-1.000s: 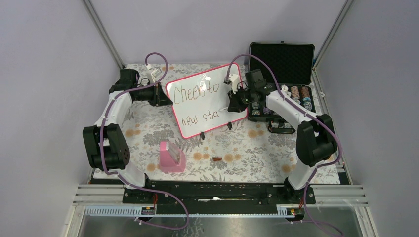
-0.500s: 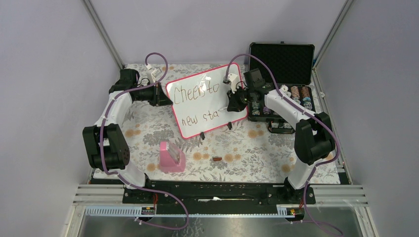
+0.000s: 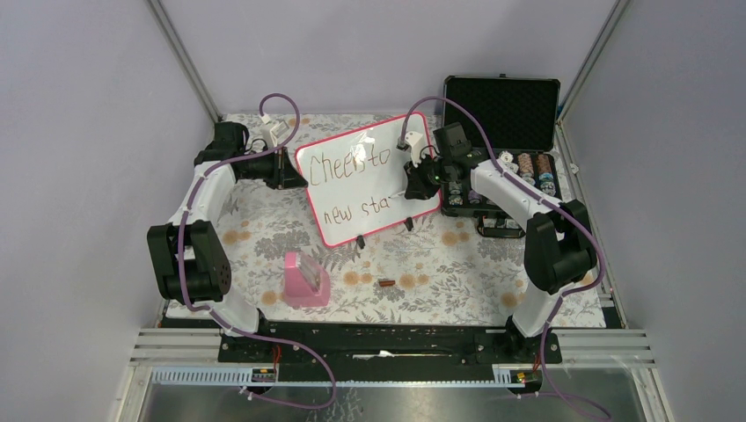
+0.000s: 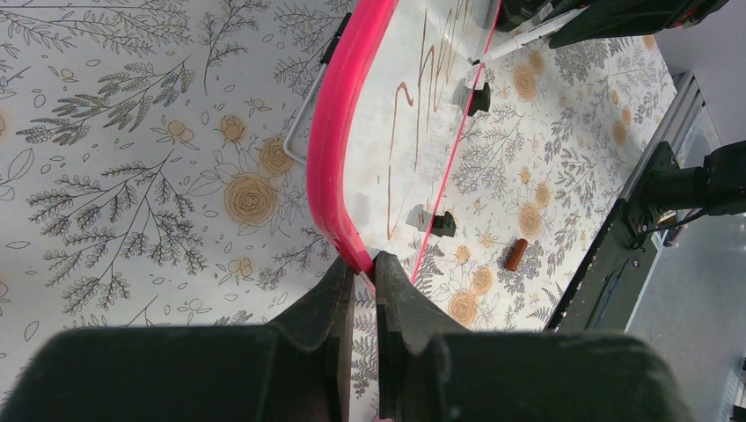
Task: Write a sentence on the whiteboard
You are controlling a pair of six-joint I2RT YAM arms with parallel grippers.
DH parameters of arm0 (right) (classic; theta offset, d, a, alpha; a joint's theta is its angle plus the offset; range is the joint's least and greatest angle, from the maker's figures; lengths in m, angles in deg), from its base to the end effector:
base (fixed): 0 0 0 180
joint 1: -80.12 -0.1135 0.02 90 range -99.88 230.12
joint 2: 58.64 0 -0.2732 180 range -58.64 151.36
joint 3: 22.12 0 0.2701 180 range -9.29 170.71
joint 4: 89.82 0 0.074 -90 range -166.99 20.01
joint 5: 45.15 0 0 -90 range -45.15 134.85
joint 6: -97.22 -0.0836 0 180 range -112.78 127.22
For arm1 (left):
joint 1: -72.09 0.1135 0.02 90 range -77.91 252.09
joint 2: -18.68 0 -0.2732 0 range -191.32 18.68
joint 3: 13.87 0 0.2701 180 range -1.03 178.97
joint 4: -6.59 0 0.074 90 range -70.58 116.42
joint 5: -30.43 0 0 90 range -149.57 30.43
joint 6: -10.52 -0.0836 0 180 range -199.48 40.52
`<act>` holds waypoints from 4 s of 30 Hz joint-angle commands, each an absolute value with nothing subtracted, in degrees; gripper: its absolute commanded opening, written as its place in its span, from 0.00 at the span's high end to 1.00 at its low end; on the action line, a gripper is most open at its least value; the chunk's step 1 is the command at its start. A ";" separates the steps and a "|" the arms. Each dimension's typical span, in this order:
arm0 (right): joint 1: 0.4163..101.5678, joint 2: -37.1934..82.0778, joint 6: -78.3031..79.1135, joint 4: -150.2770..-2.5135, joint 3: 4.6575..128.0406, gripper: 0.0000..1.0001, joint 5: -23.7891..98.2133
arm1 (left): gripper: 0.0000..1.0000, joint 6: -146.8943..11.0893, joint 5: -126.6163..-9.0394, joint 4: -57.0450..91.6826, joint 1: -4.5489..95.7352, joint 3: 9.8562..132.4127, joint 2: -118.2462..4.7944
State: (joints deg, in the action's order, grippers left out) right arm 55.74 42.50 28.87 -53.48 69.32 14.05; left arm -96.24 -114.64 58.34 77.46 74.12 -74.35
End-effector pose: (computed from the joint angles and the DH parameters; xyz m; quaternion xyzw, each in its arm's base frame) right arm 0.3833 0.2207 0.2311 -0.4410 0.7840 0.2548 0.3549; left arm 0.3750 -0.0336 0.2606 0.2158 0.8324 -0.3861 0.3337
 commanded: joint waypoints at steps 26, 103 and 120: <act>55.77 41.64 29.87 -54.75 68.17 1.00 15.71 | 1.00 -99.74 -114.50 56.49 76.13 76.17 -73.42; 58.36 38.77 29.66 -53.56 69.21 1.00 11.58 | 1.00 -99.78 -114.45 56.55 76.14 75.79 -73.16; 59.29 37.15 32.10 -52.36 67.95 1.00 11.85 | 1.00 -99.72 -115.15 56.50 76.14 76.22 -73.03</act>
